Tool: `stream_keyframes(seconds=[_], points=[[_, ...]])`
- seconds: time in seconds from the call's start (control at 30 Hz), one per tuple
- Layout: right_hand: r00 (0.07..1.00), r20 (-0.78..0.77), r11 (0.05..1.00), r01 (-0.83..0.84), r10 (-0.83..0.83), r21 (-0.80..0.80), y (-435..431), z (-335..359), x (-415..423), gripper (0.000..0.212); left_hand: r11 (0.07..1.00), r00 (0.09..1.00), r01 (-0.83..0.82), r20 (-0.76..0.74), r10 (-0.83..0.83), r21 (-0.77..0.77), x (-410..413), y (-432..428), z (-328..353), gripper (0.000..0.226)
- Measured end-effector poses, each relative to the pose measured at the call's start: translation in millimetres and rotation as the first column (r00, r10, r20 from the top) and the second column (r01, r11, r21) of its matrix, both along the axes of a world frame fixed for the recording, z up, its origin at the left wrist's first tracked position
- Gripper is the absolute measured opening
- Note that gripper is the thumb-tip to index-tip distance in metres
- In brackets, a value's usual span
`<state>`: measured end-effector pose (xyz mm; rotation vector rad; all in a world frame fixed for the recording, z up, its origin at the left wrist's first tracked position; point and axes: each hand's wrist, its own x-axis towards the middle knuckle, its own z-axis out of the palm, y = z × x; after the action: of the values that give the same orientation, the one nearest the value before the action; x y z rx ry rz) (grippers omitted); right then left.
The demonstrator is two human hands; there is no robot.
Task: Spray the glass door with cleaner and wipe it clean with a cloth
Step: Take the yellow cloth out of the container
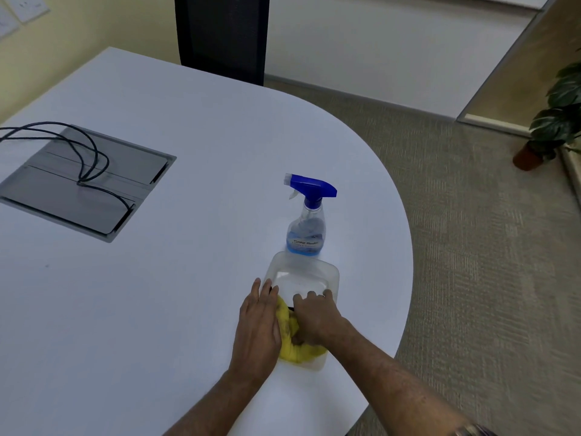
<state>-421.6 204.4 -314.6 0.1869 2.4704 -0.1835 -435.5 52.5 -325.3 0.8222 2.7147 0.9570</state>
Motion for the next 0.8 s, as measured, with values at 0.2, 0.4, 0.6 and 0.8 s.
stream_keyframes(seconds=[0.2,0.4,0.6,0.8], points=[[0.997,-0.013,0.996,0.08,-0.081,-0.05,-3.7,0.5,-4.1,0.055,1.0,1.0,0.01,-0.005,-0.01,0.018,0.1,-1.3,-3.5,0.049],[0.945,-0.128,0.923,0.256,-0.302,-0.288,-9.9,12.5,1.9,0.04,0.999,1.0,-0.003,0.011,0.003,0.035,0.4,0.3,-1.4,0.048],[0.858,-0.223,0.827,0.327,-0.462,-0.458,-8.7,29.3,11.5,0.044,0.997,1.0,-0.013,0.011,0.012,0.079,0.6,-1.9,-5.1,0.048],[0.733,-0.246,0.699,0.408,-0.635,-0.587,3.3,45.0,27.4,0.041,0.997,0.999,-0.025,0.03,0.023,0.066,0.2,-4.4,-5.0,0.048]])
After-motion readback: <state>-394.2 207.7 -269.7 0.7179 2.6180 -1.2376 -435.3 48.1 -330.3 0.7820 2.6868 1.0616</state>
